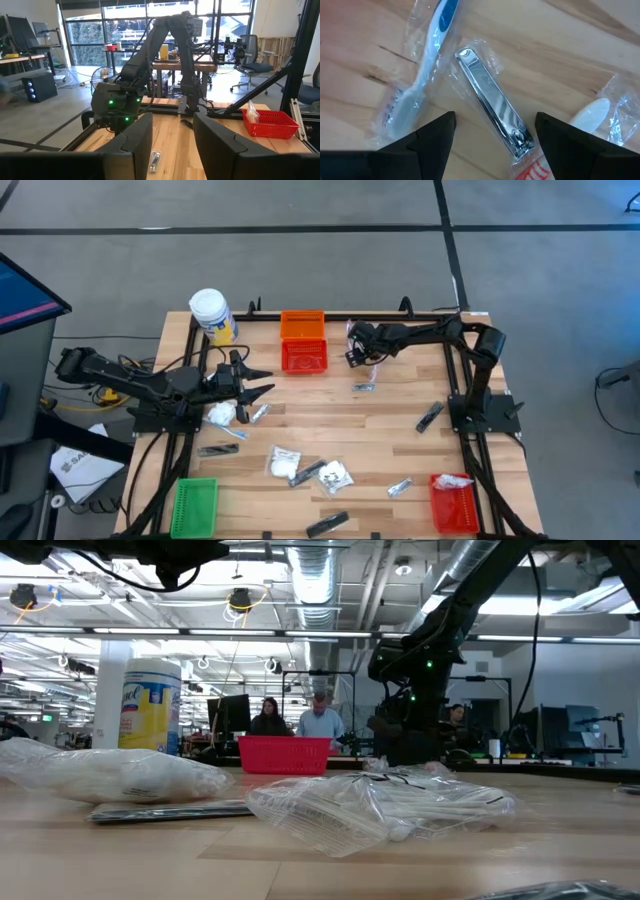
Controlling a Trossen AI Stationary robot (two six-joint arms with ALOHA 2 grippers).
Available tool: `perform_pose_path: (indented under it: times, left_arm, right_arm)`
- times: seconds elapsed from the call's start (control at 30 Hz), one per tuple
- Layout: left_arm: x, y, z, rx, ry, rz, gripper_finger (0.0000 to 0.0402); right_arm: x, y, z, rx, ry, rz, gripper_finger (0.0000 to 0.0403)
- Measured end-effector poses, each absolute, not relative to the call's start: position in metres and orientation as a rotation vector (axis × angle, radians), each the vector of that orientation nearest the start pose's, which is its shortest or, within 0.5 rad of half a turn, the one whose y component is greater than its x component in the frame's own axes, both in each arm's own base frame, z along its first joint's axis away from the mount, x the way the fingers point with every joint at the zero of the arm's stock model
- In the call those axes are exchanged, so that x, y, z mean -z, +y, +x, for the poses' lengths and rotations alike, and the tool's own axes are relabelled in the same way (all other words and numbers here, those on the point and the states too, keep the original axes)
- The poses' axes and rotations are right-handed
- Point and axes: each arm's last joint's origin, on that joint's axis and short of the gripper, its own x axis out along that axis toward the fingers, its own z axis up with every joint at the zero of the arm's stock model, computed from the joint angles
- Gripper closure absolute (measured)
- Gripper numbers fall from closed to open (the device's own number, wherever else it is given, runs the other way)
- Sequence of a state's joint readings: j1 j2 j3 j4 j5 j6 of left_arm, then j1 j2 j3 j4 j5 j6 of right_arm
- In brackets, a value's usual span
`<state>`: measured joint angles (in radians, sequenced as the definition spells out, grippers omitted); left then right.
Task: Pick & Place Travel size toiletries
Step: Put the nail cutter into the top red basket
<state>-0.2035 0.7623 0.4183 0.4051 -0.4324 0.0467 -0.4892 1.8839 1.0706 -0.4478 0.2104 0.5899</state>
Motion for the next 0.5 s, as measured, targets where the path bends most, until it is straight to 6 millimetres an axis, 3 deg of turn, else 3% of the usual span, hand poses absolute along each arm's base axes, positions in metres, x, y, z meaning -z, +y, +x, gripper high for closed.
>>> perform_pose_path:
  times: [0.3, 0.5]
  left_arm:
    - [-0.2655, -0.0232, 0.1727, -0.23, -0.053, 0.027, 0.0263]
    - [-0.2656, -0.0232, 0.1727, -0.23, -0.054, 0.027, 0.0263]
  right_arm:
    - [-0.1265, -0.1594, 0.3033, 0.894, 1.084, 0.647, 0.0138]
    - [-0.1257, -0.1567, 0.3019, 0.865, 1.121, 0.66, 0.0179]
